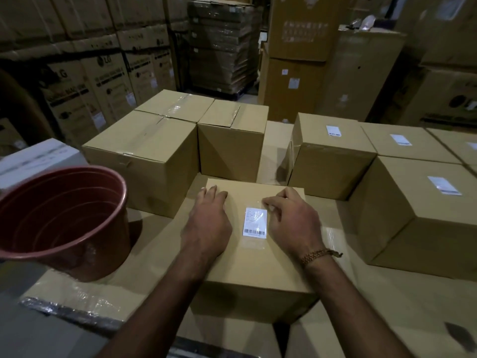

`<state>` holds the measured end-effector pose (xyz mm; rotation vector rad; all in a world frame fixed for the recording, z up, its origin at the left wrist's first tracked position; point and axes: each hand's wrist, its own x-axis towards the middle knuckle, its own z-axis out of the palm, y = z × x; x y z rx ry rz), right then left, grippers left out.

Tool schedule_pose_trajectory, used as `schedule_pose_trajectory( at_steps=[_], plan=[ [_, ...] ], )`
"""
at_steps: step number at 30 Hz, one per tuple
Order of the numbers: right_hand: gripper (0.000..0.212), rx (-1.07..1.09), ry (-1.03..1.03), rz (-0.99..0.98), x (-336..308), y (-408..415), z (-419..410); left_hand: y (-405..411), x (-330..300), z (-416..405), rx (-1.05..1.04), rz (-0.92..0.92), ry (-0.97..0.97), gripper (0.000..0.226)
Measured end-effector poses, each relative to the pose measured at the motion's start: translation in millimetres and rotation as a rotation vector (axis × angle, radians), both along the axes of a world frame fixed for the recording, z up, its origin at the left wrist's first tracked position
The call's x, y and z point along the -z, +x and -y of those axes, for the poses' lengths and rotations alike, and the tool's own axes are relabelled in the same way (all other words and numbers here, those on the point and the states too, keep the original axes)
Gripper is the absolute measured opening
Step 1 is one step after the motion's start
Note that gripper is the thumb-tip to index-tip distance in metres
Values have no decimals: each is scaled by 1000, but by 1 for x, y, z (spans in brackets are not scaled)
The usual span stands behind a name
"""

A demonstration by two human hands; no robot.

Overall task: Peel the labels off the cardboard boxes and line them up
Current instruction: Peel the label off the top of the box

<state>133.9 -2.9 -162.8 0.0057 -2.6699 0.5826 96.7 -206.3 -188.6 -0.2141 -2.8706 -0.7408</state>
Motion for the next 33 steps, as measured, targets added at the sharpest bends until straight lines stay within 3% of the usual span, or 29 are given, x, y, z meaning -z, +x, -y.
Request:
schedule_pose_trajectory(
  at_steps=[9,21,33],
  plan=[
    [5,145,-130,86,-12,-19,9,3,-8,1,10,27,-35,53],
    [10,171,-25,37,3,-18,14,11,-16,-2,9,73,-12,52],
    [11,130,-79,31,5,-15,8,12,-15,-2,2,67,-4,50]
  ],
)
